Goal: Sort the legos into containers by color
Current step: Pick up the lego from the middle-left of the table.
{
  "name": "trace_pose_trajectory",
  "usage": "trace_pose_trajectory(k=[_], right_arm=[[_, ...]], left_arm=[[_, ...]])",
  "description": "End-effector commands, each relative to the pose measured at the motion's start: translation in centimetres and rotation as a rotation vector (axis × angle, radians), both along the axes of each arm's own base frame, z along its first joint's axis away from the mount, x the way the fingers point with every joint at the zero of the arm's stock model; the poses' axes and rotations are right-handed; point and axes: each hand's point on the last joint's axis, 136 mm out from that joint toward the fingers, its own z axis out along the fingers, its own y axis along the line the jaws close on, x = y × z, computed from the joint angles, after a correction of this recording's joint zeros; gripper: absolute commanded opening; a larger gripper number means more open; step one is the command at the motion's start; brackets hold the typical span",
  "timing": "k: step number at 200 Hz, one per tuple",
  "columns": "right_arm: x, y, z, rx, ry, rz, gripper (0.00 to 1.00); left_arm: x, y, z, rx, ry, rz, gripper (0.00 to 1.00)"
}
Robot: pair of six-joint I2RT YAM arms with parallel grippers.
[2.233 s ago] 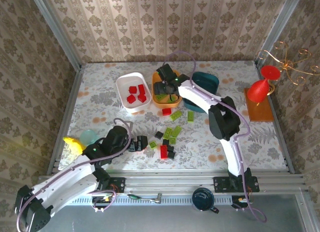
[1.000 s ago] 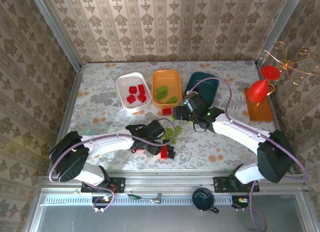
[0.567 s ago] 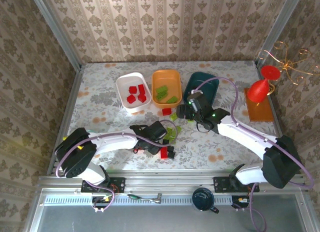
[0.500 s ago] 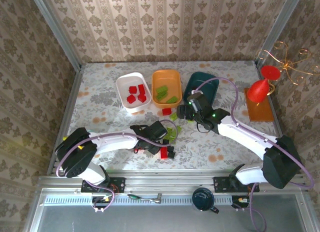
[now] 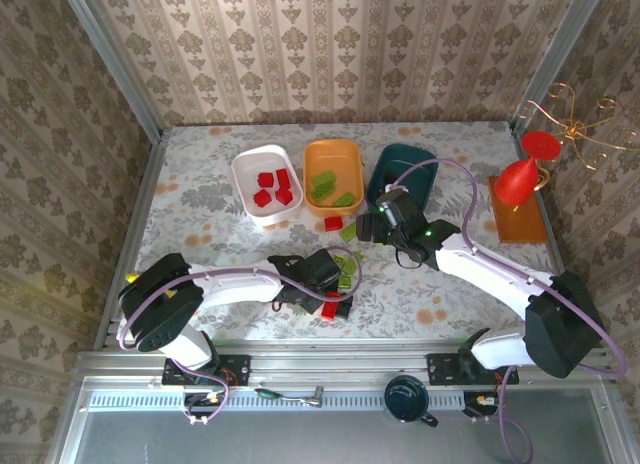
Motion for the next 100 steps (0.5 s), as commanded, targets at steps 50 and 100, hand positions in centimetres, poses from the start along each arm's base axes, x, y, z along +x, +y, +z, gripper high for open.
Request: trace_pose_trajectory(k=[50, 100], right_arm=[[-0.6, -2.1, 0.5, 0.004, -0.03, -0.06, 0.86], [-1.1, -2.7, 0.0, 0.012, -0.023, -0.075, 0.86]], left_arm=[[1.9, -1.1, 5.5, -0.143, -0.103, 0.037, 0.31], [9.4, -1.6, 13.9, -0.447, -0.226, 0.208, 0.3]])
